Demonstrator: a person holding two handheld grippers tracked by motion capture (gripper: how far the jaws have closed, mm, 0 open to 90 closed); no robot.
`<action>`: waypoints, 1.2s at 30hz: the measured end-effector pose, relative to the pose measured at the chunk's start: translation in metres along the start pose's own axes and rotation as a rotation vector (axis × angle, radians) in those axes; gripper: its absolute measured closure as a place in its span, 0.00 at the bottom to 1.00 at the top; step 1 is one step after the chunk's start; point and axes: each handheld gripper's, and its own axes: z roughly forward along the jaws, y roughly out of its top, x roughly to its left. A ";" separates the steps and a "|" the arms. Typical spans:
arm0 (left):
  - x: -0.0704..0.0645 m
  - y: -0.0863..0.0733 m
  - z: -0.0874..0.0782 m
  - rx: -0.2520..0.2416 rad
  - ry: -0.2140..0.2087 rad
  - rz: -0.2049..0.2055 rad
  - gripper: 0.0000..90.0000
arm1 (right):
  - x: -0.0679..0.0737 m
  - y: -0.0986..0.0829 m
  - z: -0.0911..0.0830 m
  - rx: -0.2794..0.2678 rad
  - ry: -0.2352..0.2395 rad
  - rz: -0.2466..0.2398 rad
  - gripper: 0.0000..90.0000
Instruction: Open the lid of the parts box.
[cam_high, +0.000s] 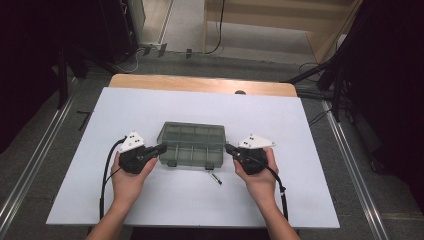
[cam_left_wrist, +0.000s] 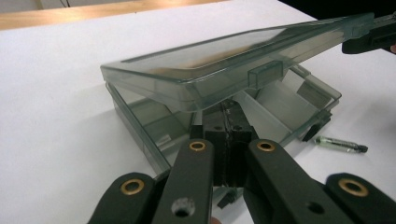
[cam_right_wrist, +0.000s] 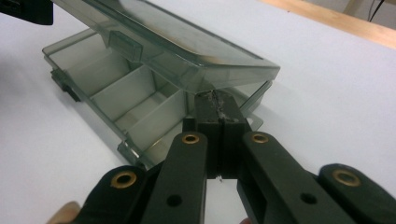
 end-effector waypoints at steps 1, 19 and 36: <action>0.000 0.002 0.000 -0.007 0.002 0.002 1.00 | 0.000 0.001 0.000 -0.005 -0.001 0.001 1.00; 0.006 0.032 0.004 -0.119 0.024 -0.034 1.00 | -0.007 0.017 0.006 -0.141 -0.011 0.059 1.00; 0.027 0.026 0.006 -0.219 0.063 -0.009 0.74 | -0.015 0.037 0.013 -0.170 -0.028 0.069 1.00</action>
